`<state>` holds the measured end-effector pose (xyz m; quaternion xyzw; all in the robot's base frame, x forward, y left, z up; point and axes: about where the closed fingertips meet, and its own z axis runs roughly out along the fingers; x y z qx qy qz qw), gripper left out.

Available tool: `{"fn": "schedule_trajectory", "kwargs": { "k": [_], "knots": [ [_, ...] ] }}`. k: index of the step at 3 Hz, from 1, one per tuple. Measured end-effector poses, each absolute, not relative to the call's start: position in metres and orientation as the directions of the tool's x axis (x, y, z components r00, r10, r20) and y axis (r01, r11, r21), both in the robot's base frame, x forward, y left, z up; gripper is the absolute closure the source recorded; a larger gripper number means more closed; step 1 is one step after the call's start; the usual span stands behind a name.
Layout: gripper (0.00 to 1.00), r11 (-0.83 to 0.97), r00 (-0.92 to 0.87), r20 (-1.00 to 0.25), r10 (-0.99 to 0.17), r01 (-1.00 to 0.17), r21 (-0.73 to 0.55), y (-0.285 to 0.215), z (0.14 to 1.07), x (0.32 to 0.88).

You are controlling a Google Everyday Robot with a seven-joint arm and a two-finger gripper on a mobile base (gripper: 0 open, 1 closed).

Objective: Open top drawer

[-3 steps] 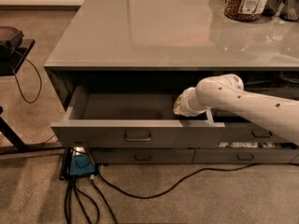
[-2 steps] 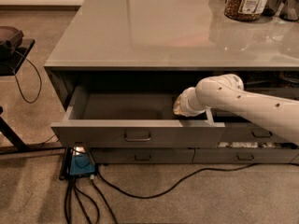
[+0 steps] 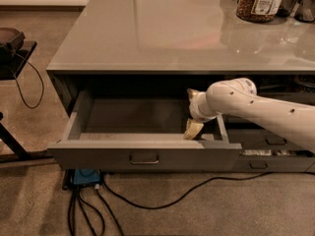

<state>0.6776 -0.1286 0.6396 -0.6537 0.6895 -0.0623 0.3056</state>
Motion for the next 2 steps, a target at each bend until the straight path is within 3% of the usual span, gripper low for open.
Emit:
{"fn": "schedule_trajectory", "kwargs": {
  "k": [2],
  "knots": [
    [0.0,0.15,0.025,-0.339,-0.94,-0.864,-0.48,-0.1283,0.6331,0.6709]
  ]
}}
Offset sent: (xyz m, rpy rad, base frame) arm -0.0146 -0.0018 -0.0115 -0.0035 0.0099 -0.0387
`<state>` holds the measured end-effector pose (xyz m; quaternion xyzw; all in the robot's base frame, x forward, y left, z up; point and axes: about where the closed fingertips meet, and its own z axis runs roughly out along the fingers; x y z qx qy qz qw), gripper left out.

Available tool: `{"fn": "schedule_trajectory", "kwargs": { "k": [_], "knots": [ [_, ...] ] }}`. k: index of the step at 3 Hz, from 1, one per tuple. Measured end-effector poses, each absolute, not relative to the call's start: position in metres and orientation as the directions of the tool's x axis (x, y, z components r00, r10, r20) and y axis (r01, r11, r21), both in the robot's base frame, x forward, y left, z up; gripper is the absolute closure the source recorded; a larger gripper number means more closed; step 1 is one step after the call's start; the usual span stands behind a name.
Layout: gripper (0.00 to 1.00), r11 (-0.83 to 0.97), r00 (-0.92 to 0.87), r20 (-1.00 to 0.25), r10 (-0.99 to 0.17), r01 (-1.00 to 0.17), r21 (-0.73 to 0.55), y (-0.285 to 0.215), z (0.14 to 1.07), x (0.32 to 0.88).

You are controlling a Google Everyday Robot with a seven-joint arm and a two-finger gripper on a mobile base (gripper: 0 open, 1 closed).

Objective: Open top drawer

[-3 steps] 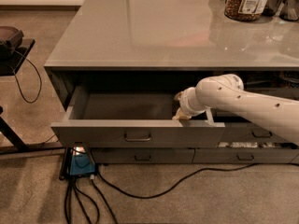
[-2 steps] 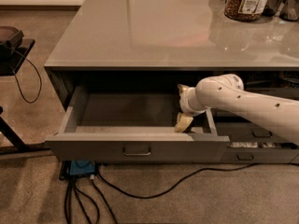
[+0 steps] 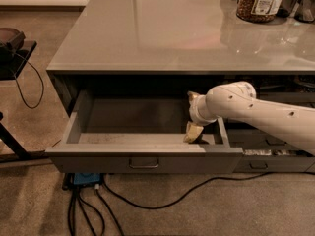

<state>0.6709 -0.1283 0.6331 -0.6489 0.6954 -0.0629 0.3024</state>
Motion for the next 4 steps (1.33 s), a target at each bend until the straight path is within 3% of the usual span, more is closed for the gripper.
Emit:
{"fn": "schedule_trajectory", "kwargs": {
  "k": [2,4],
  "knots": [
    [0.0,0.175,-0.016,-0.327,-0.945,-0.87,-0.462,-0.125,0.619,0.632],
    [0.0,0.103,0.007,-0.237,-0.971,-0.889,-0.447,-0.121,0.641,0.597]
  ]
}}
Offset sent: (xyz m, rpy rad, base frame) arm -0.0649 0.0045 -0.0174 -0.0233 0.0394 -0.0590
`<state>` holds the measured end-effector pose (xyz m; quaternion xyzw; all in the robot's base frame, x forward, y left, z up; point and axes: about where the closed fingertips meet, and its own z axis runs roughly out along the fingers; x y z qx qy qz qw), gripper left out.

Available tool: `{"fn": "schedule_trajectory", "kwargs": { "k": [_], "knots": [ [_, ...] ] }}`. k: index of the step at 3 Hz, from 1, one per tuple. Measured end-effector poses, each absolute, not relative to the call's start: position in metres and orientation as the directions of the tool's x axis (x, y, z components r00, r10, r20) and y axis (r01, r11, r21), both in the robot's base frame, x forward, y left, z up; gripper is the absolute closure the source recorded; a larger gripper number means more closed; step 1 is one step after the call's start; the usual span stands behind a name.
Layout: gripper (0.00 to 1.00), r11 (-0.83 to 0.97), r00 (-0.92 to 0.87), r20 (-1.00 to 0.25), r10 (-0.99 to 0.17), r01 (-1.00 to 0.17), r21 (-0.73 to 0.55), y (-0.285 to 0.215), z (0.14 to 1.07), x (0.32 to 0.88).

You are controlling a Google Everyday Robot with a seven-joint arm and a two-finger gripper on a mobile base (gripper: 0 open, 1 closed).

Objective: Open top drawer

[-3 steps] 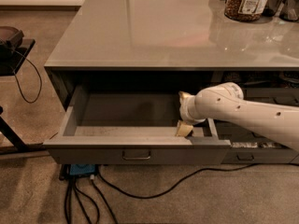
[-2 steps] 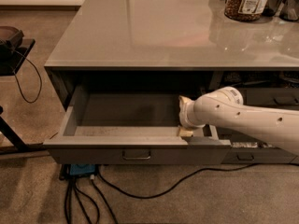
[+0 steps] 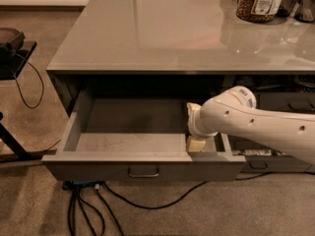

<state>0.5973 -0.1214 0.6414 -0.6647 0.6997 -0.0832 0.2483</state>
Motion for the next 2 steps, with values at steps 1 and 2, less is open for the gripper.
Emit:
{"fn": "schedule_trajectory", "kwargs": {
  "k": [1,2],
  "knots": [
    [0.0,0.048,0.034,-0.187,-0.982,-0.908,-0.417,-0.126,0.654,0.578],
    [0.0,0.013,0.055,-0.172,-0.984,-0.929,-0.371,-0.134,0.657,0.563]
  ]
}}
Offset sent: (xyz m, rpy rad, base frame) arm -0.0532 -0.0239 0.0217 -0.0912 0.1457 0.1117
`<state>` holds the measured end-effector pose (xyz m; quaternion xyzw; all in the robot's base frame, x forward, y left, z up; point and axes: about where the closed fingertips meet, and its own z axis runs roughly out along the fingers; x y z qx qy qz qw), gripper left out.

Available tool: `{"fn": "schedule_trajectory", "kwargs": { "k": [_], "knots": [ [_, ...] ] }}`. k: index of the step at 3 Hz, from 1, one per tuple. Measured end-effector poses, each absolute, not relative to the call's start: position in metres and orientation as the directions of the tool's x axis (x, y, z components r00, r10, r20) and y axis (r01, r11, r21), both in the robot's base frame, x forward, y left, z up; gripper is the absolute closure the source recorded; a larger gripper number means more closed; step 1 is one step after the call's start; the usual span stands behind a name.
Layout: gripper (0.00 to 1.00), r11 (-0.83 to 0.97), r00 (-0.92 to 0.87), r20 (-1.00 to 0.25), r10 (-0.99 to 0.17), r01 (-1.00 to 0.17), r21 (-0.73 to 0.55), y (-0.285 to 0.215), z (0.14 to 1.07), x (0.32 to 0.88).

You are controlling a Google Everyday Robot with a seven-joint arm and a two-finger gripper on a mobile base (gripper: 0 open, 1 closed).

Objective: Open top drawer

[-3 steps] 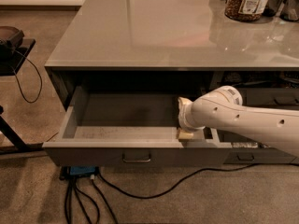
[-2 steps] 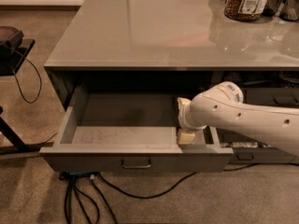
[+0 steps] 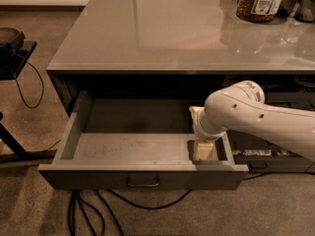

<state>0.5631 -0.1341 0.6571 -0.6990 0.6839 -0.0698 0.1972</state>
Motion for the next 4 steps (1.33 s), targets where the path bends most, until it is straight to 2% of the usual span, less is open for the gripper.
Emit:
{"fn": "schedule_trajectory", "kwargs": {
  "k": [1,4],
  "knots": [
    [0.0,0.003,0.069,-0.199,-0.978,-0.94,-0.341,-0.144,0.651,0.552],
    [0.65,-0.017,0.119,-0.34,-0.933,-0.957,-0.289,-0.156,0.615,0.529]
  ]
}}
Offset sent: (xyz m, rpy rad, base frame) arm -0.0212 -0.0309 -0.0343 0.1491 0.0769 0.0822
